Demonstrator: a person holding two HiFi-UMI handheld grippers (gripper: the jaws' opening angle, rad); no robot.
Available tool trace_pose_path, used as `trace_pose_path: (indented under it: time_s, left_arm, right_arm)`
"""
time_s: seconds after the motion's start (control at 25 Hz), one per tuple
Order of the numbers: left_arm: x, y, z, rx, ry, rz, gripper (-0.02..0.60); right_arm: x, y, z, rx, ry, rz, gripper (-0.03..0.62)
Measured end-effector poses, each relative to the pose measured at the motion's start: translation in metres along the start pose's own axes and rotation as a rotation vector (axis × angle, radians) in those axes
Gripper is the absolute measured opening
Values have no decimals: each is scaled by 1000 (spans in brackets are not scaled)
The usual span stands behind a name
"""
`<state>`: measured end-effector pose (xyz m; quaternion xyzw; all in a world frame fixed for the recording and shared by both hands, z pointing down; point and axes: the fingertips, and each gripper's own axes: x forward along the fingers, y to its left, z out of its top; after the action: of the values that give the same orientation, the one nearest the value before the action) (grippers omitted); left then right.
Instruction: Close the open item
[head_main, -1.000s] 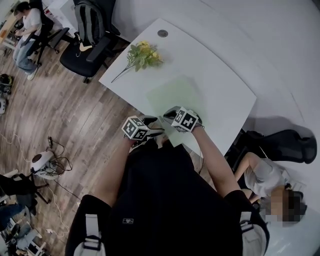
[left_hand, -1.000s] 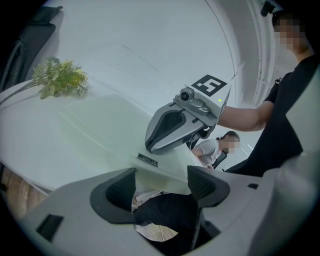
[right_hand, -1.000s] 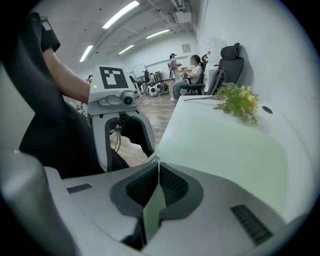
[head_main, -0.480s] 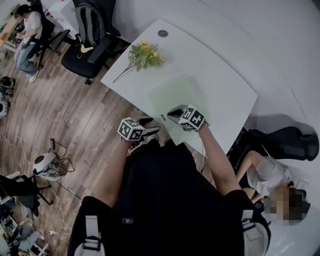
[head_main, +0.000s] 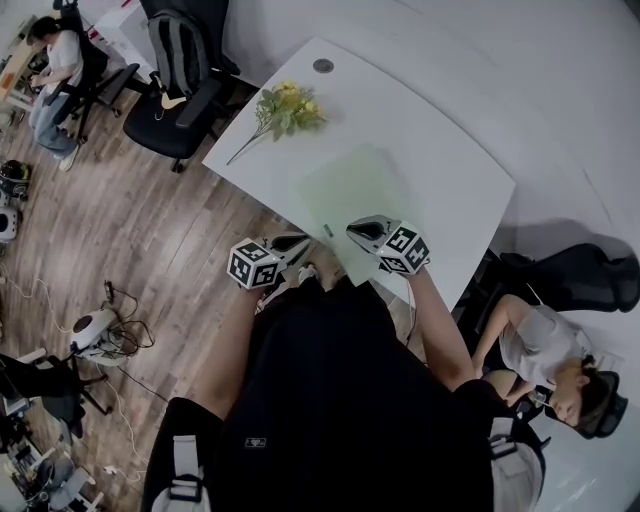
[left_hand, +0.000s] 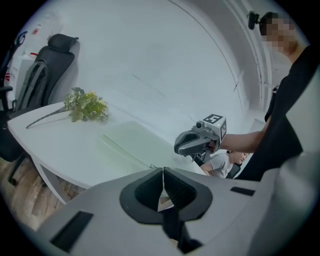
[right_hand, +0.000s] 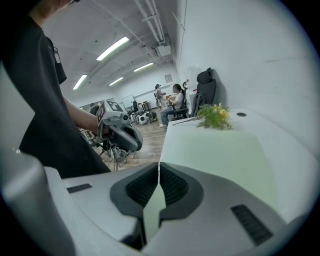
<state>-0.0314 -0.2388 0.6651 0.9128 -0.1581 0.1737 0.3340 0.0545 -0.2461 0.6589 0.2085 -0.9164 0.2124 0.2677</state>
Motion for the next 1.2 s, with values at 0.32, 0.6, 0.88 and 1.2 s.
trace_pose_path:
  time_s: [0.32, 0.6, 0.88, 1.2]
  left_arm:
    - [-13, -18, 19, 1, -75, -30, 6]
    - [-13, -32, 22, 15, -79, -48, 6]
    - [-12, -37, 24, 20, -73, -53, 6]
    - [-12, -38, 20, 22, -64, -53, 6]
  right_arm:
    - [-20, 8, 6, 54, -132, -43, 8]
    - [-28, 15, -3, 72, -152, -59, 6]
    - [-33, 16, -9, 70, -135, -65, 5]
    - [-32, 19, -15, 64, -121, -67, 5]
